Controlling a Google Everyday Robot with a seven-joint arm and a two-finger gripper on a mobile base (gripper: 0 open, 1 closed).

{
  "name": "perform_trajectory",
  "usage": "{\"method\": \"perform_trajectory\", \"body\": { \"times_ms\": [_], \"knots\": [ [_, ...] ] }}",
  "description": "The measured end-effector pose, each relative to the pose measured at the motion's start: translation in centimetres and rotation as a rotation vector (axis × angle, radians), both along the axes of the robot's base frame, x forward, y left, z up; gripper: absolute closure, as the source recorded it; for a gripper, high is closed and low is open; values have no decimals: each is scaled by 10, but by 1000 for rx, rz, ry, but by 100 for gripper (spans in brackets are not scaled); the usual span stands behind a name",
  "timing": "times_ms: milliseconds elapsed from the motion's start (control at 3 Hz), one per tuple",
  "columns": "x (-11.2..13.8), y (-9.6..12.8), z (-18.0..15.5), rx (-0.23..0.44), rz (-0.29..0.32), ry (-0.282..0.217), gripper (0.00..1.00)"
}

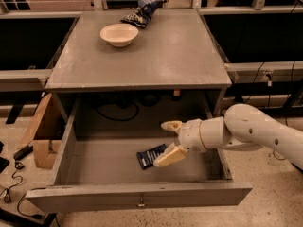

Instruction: Place rxbar blueberry into top drawer

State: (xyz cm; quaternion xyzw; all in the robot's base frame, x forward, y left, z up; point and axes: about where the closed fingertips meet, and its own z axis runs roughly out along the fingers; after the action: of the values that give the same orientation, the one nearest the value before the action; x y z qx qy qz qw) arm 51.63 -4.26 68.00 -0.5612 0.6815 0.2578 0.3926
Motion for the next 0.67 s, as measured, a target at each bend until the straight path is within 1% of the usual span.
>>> {"method": "perform_trajectory", "body": {
  "times_ms": [333, 667],
  "knots": [
    [0, 0, 0, 0, 0, 0, 0],
    [-1, 1, 3, 24, 6, -3, 0]
  ]
}}
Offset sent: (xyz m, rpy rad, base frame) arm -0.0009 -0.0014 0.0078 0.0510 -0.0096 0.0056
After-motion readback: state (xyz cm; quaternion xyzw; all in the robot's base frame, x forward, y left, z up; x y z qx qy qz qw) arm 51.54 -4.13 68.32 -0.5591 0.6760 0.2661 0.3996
